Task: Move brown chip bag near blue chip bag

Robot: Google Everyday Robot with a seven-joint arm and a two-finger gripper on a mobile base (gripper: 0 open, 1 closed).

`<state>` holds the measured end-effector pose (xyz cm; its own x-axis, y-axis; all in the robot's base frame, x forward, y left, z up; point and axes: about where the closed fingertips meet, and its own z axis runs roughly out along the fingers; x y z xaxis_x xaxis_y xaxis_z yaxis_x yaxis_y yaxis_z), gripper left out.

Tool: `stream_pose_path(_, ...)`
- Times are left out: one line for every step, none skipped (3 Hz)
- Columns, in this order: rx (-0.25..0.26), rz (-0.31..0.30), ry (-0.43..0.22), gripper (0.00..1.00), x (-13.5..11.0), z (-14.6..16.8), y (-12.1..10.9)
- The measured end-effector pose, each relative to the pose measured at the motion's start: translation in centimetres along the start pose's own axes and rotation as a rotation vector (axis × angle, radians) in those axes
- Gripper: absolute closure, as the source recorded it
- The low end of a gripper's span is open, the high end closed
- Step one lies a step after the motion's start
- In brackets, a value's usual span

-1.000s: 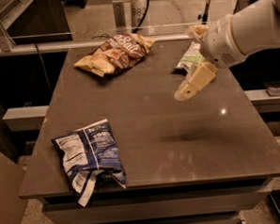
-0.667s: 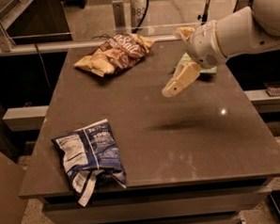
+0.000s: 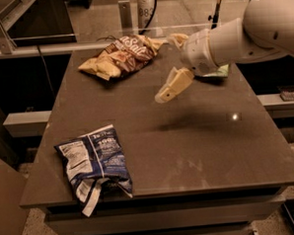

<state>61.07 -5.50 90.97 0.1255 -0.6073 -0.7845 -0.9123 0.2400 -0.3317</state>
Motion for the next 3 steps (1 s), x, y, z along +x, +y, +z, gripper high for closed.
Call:
stream_pose_path(-0.027, -0.015, -0.085, 0.0, -1.2, 3.2, -0.2)
stream_pose_path(-0.065, -0.029, -0.144, 0.0, -2.0, 6.4, -0.5)
stream_pose_path(-0.074, -0.022, -0.174, 0.0, -1.8, 9.3, -2.1)
